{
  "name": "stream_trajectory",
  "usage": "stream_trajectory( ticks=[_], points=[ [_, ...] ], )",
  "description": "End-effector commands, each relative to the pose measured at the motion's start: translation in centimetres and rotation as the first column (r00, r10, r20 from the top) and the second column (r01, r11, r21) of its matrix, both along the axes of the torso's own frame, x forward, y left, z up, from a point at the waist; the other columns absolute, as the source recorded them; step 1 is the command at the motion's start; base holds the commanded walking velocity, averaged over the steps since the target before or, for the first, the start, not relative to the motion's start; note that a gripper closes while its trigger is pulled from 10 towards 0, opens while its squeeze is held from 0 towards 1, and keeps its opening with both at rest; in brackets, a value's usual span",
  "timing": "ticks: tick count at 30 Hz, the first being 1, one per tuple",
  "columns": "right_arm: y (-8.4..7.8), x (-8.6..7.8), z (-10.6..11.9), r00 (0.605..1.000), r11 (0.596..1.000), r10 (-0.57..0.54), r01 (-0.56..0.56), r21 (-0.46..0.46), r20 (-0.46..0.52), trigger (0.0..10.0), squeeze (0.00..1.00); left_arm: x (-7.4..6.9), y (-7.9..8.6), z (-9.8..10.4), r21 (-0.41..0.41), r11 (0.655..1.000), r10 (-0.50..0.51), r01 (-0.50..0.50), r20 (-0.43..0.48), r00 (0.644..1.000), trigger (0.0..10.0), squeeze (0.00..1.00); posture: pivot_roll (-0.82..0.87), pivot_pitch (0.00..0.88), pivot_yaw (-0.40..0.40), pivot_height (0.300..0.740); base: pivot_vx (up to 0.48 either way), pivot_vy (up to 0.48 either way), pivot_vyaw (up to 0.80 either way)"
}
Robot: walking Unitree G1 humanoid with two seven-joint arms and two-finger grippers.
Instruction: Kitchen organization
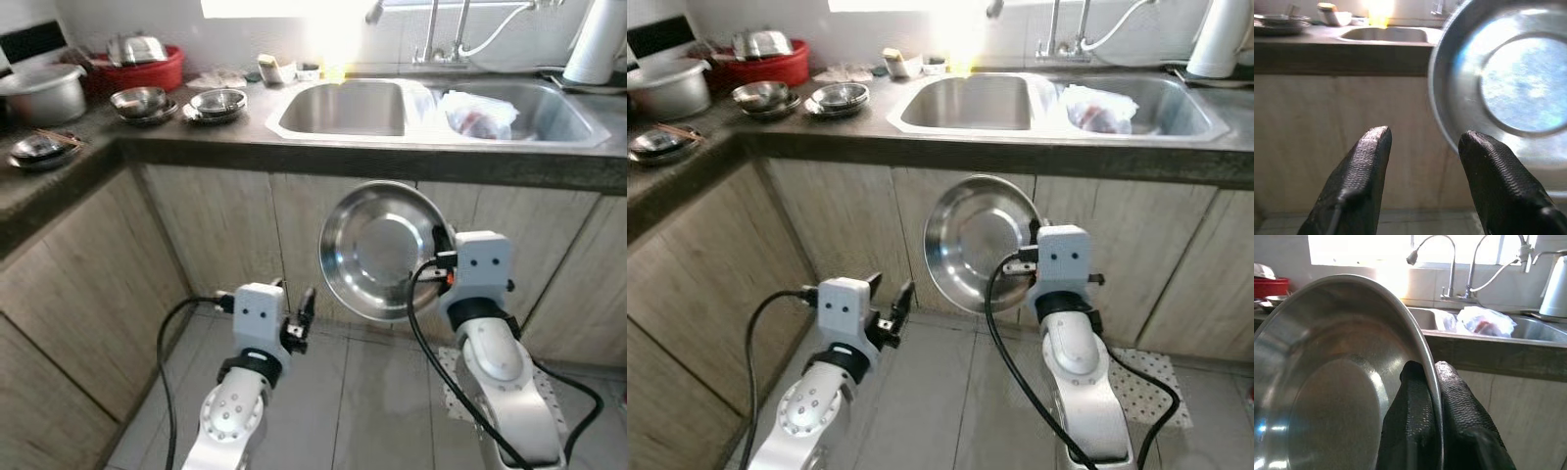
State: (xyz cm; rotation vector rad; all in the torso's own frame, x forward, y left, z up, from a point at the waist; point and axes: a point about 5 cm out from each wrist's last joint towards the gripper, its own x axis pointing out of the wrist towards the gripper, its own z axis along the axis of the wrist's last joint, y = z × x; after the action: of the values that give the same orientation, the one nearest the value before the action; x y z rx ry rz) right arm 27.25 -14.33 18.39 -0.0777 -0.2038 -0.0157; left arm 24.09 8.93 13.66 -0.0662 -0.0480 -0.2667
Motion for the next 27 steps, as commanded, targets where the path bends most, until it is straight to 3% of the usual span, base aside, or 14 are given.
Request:
stream_trajectory(
  ticks=[1,5,7,27],
  points=[
    [0.98,-0.09,0.7,0.998,0.999,0.047,-0.047,0.011,0.031,10.0,0.0,0.05,0.13,0.11,-0.046,0.999,0.016,-0.016,-0.01,1.0,10.0,0.0,0.06,0.004,0.016,0.74,0.244,0.0,0.0],
    [1.22,0.0,0.71,0.998,0.998,0.063,-0.063,0.015,0.031,10.0,0.0,0.04,0.18,0.13,-0.013,1.0,0.014,-0.014,-0.008,1.0,10.0,0.0,0.06,0.004,0.017,0.74,0.359,0.0,0.0],
    [1.27,0.02,0.74,0.997,0.998,0.066,-0.067,0.018,0.033,10.0,0.0,0.02,0.19,0.11,0.043,0.999,0.013,-0.014,0.007,1.0,10.0,0.0,0.06,0.004,0.017,0.74,0.424,0.0,0.0],
    [1.21,0.55,1.41,0.995,0.996,0.072,-0.075,0.041,0.063,10.0,0.0,-0.14,-0.25,0.62,0.042,0.999,-0.013,0.012,0.027,1.0,10.0,0.0,0.08,0.02,0.02,0.74,0.468,0.0,0.0]
  ],
)
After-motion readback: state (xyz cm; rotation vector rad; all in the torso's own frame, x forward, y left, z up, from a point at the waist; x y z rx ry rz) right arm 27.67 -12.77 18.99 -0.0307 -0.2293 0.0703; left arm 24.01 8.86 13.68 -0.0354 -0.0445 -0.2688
